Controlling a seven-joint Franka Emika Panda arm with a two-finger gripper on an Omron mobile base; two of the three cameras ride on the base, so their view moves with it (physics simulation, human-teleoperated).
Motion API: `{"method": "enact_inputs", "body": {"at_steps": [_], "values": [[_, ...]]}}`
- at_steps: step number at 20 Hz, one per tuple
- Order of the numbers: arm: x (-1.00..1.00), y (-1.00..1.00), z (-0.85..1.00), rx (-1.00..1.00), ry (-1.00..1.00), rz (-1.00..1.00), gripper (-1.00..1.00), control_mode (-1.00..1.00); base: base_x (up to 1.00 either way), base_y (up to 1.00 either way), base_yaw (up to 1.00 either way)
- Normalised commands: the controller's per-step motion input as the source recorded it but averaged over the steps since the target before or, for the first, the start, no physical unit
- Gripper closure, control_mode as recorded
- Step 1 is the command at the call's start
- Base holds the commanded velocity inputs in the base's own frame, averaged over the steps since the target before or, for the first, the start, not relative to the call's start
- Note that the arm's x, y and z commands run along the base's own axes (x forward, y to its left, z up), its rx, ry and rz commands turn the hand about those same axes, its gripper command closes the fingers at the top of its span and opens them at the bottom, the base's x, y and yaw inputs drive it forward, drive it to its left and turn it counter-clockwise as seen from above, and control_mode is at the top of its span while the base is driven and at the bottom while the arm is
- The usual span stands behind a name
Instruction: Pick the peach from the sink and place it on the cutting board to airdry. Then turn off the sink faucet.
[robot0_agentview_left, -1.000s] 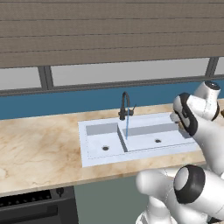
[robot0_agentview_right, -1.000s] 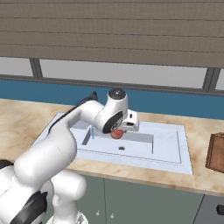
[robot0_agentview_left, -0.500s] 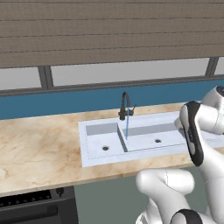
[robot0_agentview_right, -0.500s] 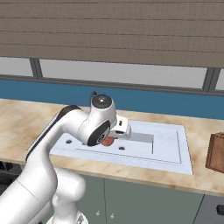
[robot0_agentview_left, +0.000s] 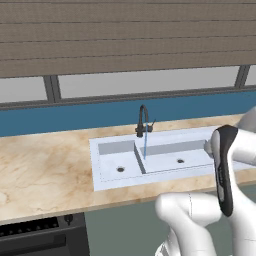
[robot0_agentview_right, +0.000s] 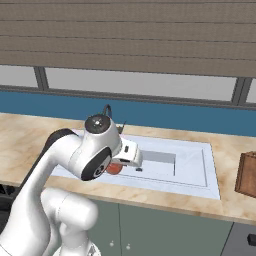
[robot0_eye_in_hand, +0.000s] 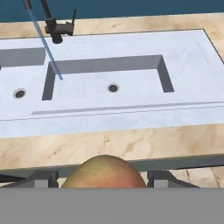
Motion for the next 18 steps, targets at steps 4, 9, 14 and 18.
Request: {"method": "enact_inputs", "body": {"at_steps": [4,9,14,18], "values": [[-0.47,-0.01,0.10,0.00,-0.02,-0.08,1.00,-1.00,0.00,0.00,0.00],[-0.30,-0.13,0.17,-0.03,-0.04,-0.12,1.00,-1.00,0.00,0.00,0.00],[-0.08,-0.23,0.20,-0.04,-0.01,-0.14,1.00,-1.00,0.00,0.00,0.00],[0.00,-0.26,0.23,-0.01,0.00,-0.13,1.00,-1.00,0.00,0.00,0.00]]}}
